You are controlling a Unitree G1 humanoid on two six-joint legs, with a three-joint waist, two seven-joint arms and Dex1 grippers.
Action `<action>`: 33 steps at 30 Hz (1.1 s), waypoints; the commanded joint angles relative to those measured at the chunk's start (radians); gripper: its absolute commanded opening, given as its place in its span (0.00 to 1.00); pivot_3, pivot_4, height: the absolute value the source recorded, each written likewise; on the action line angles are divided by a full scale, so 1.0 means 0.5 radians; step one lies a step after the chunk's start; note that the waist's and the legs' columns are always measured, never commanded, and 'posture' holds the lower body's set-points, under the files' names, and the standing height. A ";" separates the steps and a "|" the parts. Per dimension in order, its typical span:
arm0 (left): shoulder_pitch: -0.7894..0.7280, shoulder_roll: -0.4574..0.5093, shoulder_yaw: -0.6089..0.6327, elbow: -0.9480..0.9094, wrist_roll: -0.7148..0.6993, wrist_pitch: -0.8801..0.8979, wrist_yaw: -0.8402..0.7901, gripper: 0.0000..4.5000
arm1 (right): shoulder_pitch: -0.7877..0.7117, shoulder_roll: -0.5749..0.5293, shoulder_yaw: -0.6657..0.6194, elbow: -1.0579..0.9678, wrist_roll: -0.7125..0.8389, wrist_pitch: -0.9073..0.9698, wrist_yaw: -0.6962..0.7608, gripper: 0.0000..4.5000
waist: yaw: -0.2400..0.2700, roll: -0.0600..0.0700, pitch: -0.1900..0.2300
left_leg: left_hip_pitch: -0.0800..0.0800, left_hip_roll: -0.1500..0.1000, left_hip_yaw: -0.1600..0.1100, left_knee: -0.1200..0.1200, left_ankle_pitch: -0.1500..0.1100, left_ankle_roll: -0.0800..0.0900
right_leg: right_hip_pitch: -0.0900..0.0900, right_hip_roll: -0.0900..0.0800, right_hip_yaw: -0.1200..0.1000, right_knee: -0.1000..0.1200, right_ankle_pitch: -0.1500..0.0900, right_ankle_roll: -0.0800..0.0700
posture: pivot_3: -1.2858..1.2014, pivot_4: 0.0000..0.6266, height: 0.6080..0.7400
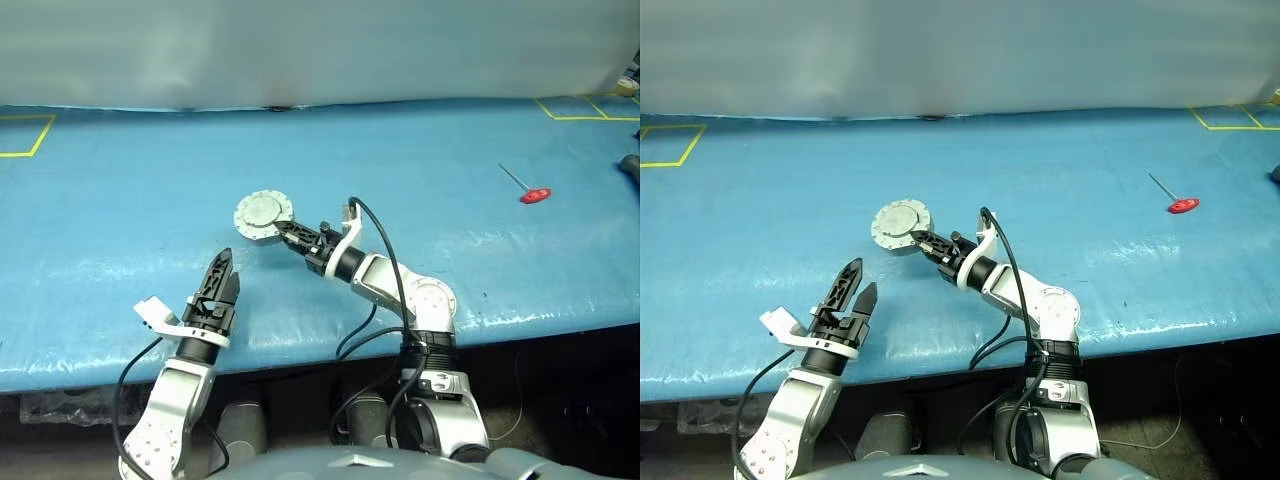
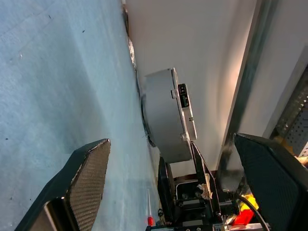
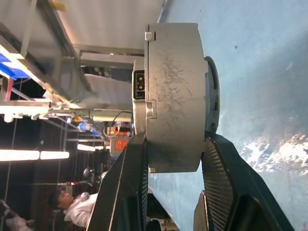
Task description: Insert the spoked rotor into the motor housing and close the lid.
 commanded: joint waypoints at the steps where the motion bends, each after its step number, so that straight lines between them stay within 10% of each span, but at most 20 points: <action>1: -0.061 -0.130 -0.028 0.007 -0.089 -0.035 -0.083 1.00 | 0.069 0.166 0.086 -0.155 0.178 0.056 0.000 0.27 | 0.001 0.000 0.000 | 0.000 0.000 0.000 0.000 0.000 0.000 | 0.000 0.000 0.000 0.000 0.000 -0.001 | 0.52 0.24 1.00; 23: -0.108 -0.101 -0.089 0.046 -0.235 -0.095 -0.066 1.00 | 0.362 0.066 0.351 -0.294 0.513 0.332 -0.174 0.27 | 0.003 -0.001 0.000 | -0.001 0.000 -0.001 0.006 0.000 0.000 | 0.002 0.000 0.000 0.001 0.004 -0.005 | 0.52 0.24 1.00; 30: -0.113 -0.098 -0.100 0.056 -0.249 -0.105 -0.043 0.57 | 0.391 0.005 0.428 -0.305 0.542 0.282 -0.174 0.27 | 0.001 -0.001 -0.001 | -0.002 0.001 -0.002 0.011 0.000 0.000 | 0.003 0.002 0.001 0.001 0.003 -0.004 | 0.52 0.24 1.00; 33: -0.116 -0.086 -0.105 0.063 -0.260 -0.101 -0.048 0.54 | 0.392 -0.006 0.447 -0.308 0.553 0.249 -0.174 0.27 | 0.001 -0.001 -0.001 | -0.003 0.001 -0.003 0.015 0.001 0.001 | 0.004 0.002 0.001 0.001 0.003 -0.004 | 0.52 0.24 1.00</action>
